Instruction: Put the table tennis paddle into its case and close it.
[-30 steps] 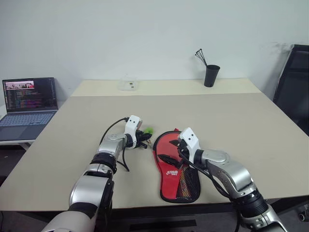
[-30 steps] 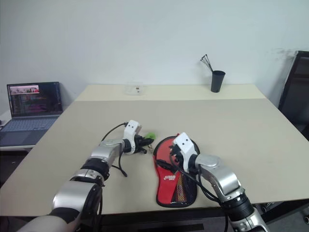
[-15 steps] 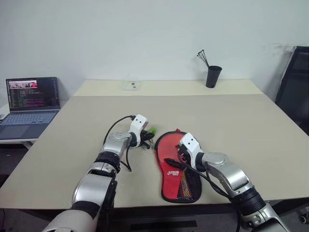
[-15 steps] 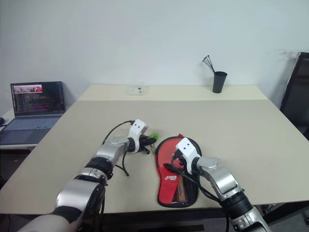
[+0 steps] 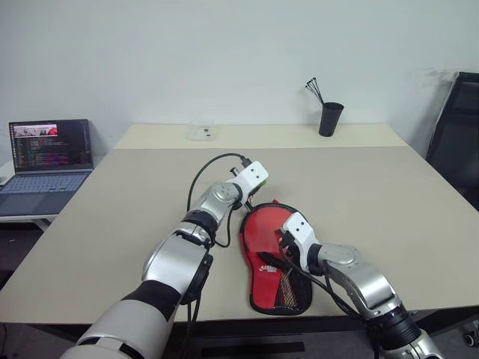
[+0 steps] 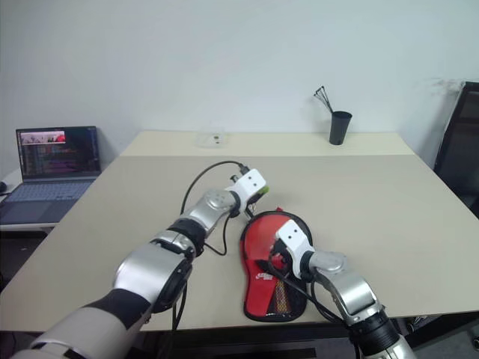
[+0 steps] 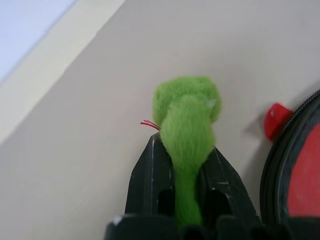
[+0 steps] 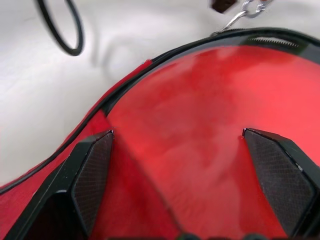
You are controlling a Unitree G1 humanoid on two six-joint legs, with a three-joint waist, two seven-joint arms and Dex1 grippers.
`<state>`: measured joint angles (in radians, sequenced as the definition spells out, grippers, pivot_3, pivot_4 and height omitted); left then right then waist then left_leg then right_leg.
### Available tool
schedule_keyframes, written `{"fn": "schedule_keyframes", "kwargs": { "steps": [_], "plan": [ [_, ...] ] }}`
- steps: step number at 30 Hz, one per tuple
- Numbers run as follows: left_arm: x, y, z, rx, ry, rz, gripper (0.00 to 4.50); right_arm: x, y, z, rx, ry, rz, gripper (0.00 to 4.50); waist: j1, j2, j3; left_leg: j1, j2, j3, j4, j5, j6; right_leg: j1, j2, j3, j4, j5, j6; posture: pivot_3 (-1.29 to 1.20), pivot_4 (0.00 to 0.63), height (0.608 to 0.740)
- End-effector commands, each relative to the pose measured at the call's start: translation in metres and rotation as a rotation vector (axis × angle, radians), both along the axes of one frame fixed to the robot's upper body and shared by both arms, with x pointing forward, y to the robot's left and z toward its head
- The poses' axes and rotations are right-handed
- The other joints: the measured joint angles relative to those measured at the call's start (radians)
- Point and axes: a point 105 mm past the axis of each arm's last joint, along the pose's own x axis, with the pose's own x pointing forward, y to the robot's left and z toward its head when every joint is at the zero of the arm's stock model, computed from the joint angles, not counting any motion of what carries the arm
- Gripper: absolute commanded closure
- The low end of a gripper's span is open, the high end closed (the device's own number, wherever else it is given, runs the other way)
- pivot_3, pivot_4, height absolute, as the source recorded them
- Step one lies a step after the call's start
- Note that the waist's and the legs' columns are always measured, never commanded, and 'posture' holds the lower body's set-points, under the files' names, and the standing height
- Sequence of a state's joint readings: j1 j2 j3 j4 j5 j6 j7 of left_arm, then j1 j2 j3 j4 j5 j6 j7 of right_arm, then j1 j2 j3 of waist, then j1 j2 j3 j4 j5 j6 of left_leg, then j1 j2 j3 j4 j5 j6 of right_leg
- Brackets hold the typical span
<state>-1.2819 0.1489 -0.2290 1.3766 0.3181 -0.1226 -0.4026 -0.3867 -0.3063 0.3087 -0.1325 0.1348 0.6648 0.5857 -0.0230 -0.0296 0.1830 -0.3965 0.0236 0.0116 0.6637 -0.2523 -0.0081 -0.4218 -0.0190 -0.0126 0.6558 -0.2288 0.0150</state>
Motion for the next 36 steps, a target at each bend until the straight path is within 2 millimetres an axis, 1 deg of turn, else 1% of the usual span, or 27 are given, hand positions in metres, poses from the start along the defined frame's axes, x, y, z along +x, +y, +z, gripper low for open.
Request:
{"fn": "schedule_keyframes", "kwargs": {
  "steps": [1, 3, 5, 7, 10, 13, 18, 21, 25, 27, 30, 34, 36],
  "plan": [
    [0.000, -0.021, 0.024, 0.084, -0.129, -0.074, 4.37, -0.019, -0.009, -0.044, -0.086, 0.167, -0.028, 0.00, 0.000, 0.000, 0.000, 0.000, 0.000, 0.000, 0.000, 0.000, 0.000, 0.000, 0.000, 0.000, 0.000, 0.000, 0.000, 0.00, 0.150, 0.740],
    [-0.002, -0.031, 0.024, 0.112, -0.151, -0.102, 4.37, -0.025, -0.008, -0.045, -0.086, 0.175, -0.032, 0.00, 0.000, -0.001, -0.001, 0.000, 0.000, 0.000, 0.000, 0.000, 0.000, 0.000, 0.000, 0.000, 0.000, 0.000, 0.000, 0.00, 0.150, 0.740],
    [-0.007, -0.051, 0.027, 0.174, -0.210, -0.172, 4.37, -0.032, -0.007, -0.048, -0.083, 0.193, -0.037, 0.00, 0.002, -0.002, -0.001, 0.000, 0.000, 0.000, 0.000, 0.000, 0.000, 0.000, 0.000, 0.000, 0.000, 0.000, 0.000, 0.00, 0.150, 0.740],
    [-0.011, -0.064, 0.031, 0.211, -0.254, -0.217, 4.37, -0.036, -0.006, -0.049, -0.081, 0.203, -0.039, 0.00, 0.006, -0.002, -0.002, 0.000, 0.000, 0.000, 0.000, 0.000, 0.000, 0.001, 0.000, 0.000, 0.000, 0.000, 0.000, 0.00, 0.150, 0.740],
    [-0.015, -0.076, 0.036, 0.240, -0.297, -0.254, 4.37, -0.041, -0.004, -0.049, -0.082, 0.210, -0.035, 0.00, 0.009, -0.003, -0.002, 0.000, 0.000, 0.001, 0.000, 0.000, 0.000, 0.001, 0.000, 0.000, -0.001, 0.000, 0.000, 0.00, 0.150, 0.740],
    [-0.022, -0.097, 0.043, 0.280, -0.370, -0.312, 4.37, -0.044, 0.000, -0.050, -0.077, 0.220, -0.031, 0.00, 0.015, -0.003, -0.002, 0.000, 0.000, 0.001, 0.000, 0.000, 0.000, 0.001, 0.000, -0.001, -0.001, 0.000, 0.000, 0.00, 0.150, 0.740],
    [-0.031, -0.116, 0.045, 0.352, -0.456, -0.381, 4.37, -0.048, 0.004, -0.052, -0.069, 0.232, -0.024, 0.00, 0.019, -0.003, -0.002, -0.001, 0.000, 0.001, 0.000, 0.000, 0.000, 0.001, 0.000, -0.001, -0.003, 0.000, 0.000, 0.00, 0.150, 0.740],
    [-0.035, -0.125, 0.048, 0.359, -0.489, -0.401, 4.37, -0.050, 0.006, -0.053, -0.066, 0.237, -0.023, 0.00, 0.020, -0.003, -0.002, -0.001, 0.000, 0.000, -0.001, 0.000, 0.000, 0.001, 0.000, -0.001, -0.004, 0.000, 0.000, 0.00, 0.150, 0.740],
    [-0.046, -0.144, 0.054, 0.350, -0.529, -0.450, 4.37, -0.053, 0.007, -0.055, -0.065, 0.245, -0.020, 0.00, 0.023, -0.003, -0.002, -0.002, 0.000, 0.000, -0.001, 0.000, 0.000, 0.001, 0.000, -0.002, -0.006, 0.000, 0.000, 0.00, 0.150, 0.740],
    [-0.049, -0.150, 0.054, 0.340, -0.528, -0.465, 4.37, -0.053, 0.007, -0.055, -0.063, 0.245, -0.023, 0.00, 0.024, -0.003, -0.002, -0.002, 0.000, 0.000, -0.001, 0.000, 0.000, 0.001, 0.000, -0.002, -0.006, 0.000, 0.000, 0.00, 0.150, 0.740],
    [-0.052, -0.153, 0.051, 0.335, -0.513, -0.477, 4.37, -0.052, 0.006, -0.055, -0.062, 0.241, -0.031, 0.00, 0.024, -0.003, -0.002, -0.003, 0.000, 0.000, -0.001, 0.000, 0.000, 0.001, 0.000, -0.002, -0.007, 0.000, 0.001, 0.00, 0.150, 0.740],
    [-0.056, -0.154, 0.035, 0.334, -0.421, -0.516, 4.37, -0.051, 0.005, -0.055, -0.062, 0.238, -0.036, 0.00, 0.024, -0.003, -0.002, -0.003, 0.000, 0.000, -0.001, 0.000, 0.000, 0.001, 0.000, -0.002, -0.007, 0.000, 0.001, 0.00, 0.150, 0.740],
    [-0.059, -0.155, 0.029, 0.306, -0.366, -0.536, 3.64, -0.051, 0.006, -0.056, -0.063, 0.236, -0.035, 0.00, 0.024, -0.003, -0.002, -0.003, -0.001, 0.000, -0.001, 0.000, 0.000, 0.001, 0.000, -0.002, -0.007, 0.000, 0.001, 0.00, 0.150, 0.740]
  ]
}}
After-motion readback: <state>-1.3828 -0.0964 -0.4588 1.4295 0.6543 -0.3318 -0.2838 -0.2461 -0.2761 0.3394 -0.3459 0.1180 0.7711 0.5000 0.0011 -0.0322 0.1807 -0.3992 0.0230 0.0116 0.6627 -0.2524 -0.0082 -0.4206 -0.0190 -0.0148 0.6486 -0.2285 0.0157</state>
